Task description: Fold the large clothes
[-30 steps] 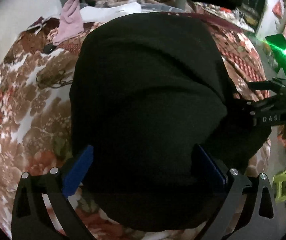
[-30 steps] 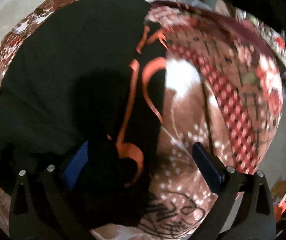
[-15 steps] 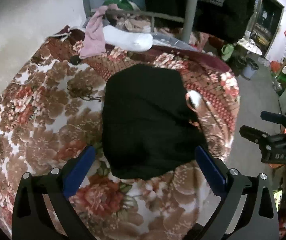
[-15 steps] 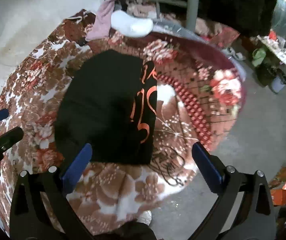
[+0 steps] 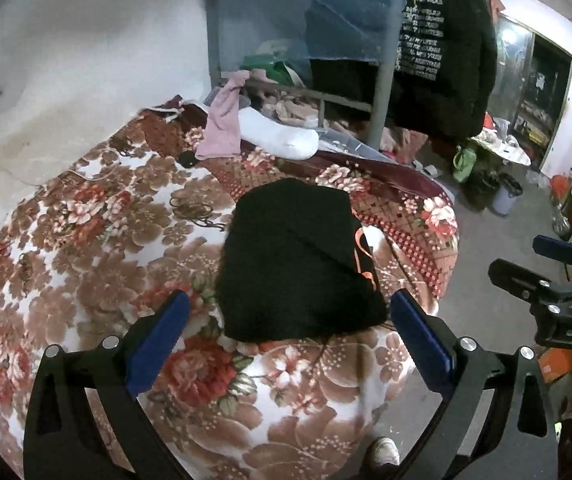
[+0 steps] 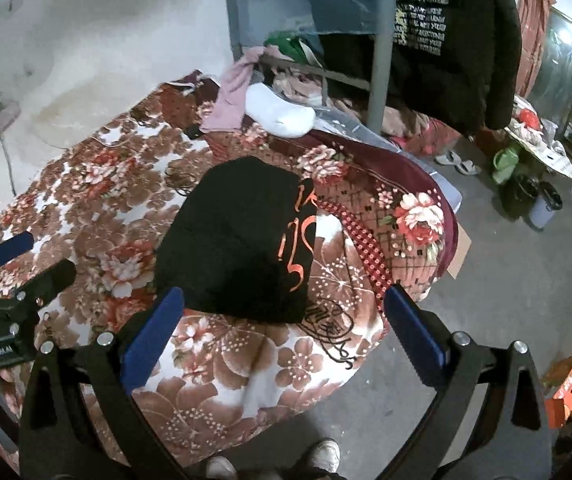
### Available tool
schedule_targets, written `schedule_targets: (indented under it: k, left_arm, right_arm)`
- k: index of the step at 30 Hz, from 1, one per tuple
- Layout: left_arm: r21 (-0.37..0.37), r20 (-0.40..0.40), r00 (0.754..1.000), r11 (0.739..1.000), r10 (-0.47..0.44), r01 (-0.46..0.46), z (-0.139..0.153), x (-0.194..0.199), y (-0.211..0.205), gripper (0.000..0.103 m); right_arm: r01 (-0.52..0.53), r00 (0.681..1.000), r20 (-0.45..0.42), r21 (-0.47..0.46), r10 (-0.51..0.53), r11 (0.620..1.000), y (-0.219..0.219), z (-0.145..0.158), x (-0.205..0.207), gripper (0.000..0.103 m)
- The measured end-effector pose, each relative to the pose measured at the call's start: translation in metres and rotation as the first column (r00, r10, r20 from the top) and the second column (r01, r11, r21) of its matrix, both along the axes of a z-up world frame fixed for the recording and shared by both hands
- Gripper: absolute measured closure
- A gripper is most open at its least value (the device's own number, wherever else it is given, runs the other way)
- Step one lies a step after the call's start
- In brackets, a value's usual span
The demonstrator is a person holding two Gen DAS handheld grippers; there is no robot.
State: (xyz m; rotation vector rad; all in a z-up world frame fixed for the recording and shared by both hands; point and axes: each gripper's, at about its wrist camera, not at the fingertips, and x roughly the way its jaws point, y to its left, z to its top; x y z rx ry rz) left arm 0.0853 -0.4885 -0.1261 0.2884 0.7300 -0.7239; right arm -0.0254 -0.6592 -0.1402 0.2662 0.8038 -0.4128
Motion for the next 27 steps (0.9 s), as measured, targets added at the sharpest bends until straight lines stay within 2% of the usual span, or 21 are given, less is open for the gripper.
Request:
schedule_targets:
  k: [4,11,14,18,24,27]
  left_arm:
    - [0.058,-0.003,1.000,0.998,0.022,-0.022,-0.004,-0.015,0.001,0.005]
    - [0.036,0.004,0.994,0.994,0.105,-0.105,-0.007,-0.012,0.012,0.005]
    - [0.011,-0.011,0.994,0.994,0.106,-0.106,-0.006,-0.006,0.015,0.005]
    - [0.012,-0.026,0.990,0.990,0.138,-0.138,-0.008,0.003,0.013,0.005]
    - [0.021,-0.019,0.998,0.998,0.066,-0.065,-0.009,0.004,-0.001,0.005]
    - [0.006,-0.075,0.996,0.999,0.042,-0.041,-0.011,0.010,-0.008,0.005]
  right_arm:
    - [-0.021,1.000,-0.002,0.005,0.021,1.000,-0.001,-0.002,-0.008,0.005]
    - [-0.040,0.999,-0.005,-0.001,0.040,0.999,-0.003,-0.007,-0.010,0.005]
    - [-0.059,0.998,0.000,-0.019,0.059,0.998,0.000,-0.005,-0.008,0.005]
    - [-0.046,0.999,0.028,0.029,0.045,0.999,-0.007,-0.004,-0.006,0.005]
    - [-0.061,0.997,0.045,0.003,0.061,0.998,-0.011,0.001,0.003,0.005]
    - [-0.061,0.997,0.051,0.018,0.060,0.998,-0.016,0.002,0.007,0.005]
